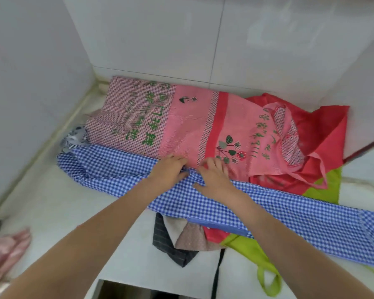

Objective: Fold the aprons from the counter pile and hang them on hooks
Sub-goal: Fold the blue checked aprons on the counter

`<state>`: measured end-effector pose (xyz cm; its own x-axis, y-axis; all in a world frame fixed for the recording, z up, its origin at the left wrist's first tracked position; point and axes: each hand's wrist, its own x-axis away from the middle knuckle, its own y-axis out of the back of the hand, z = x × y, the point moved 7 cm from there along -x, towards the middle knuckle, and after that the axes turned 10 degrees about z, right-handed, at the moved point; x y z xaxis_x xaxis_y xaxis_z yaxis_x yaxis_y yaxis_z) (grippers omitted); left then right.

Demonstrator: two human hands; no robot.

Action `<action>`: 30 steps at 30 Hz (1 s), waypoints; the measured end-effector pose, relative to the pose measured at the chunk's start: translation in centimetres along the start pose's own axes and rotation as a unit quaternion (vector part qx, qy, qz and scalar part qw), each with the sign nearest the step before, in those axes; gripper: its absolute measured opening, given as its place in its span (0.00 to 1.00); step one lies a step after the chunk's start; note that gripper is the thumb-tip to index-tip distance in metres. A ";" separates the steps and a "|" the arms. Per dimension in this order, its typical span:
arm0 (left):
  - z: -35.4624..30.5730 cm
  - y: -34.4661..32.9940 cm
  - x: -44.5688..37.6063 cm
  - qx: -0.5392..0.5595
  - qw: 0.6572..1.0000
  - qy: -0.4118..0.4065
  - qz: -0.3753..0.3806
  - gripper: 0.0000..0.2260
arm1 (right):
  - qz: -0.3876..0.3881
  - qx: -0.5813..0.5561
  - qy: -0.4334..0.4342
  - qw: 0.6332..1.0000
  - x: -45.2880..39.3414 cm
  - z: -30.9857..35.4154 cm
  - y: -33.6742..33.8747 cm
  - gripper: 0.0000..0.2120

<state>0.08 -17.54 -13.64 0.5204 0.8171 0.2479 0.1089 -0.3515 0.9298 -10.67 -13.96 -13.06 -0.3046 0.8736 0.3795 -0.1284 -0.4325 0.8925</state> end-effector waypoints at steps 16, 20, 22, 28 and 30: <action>13.4 -2.1 5.8 0.124 0.978 0.132 0.100 0.19 | 0.020 0.010 -0.001 1.000 -5.1 5.6 -1.8 0.24; 14.1 -2.1 6.2 0.136 0.974 0.138 0.121 0.21 | -0.013 0.073 -0.028 0.997 -6.3 6.0 -2.5 0.13; 15.8 -1.9 7.5 0.120 0.968 0.159 0.154 0.22 | 0.004 0.108 -0.049 0.993 -7.0 6.0 -3.0 0.13; 21.0 -2.5 11.1 0.103 0.959 0.227 0.137 0.19 | -0.038 0.199 -0.099 0.974 -7.6 6.9 -3.4 0.17; 22.8 -2.0 12.4 0.121 0.950 0.277 0.082 0.15 | -0.108 0.198 -0.073 0.971 -7.6 8.1 -2.7 0.16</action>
<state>25.65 -17.15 -18.69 0.0297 0.8343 0.5505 0.2916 -0.5340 0.7936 -0.42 -17.64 -16.34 -0.1699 0.9695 0.1769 0.2077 -0.1402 0.9681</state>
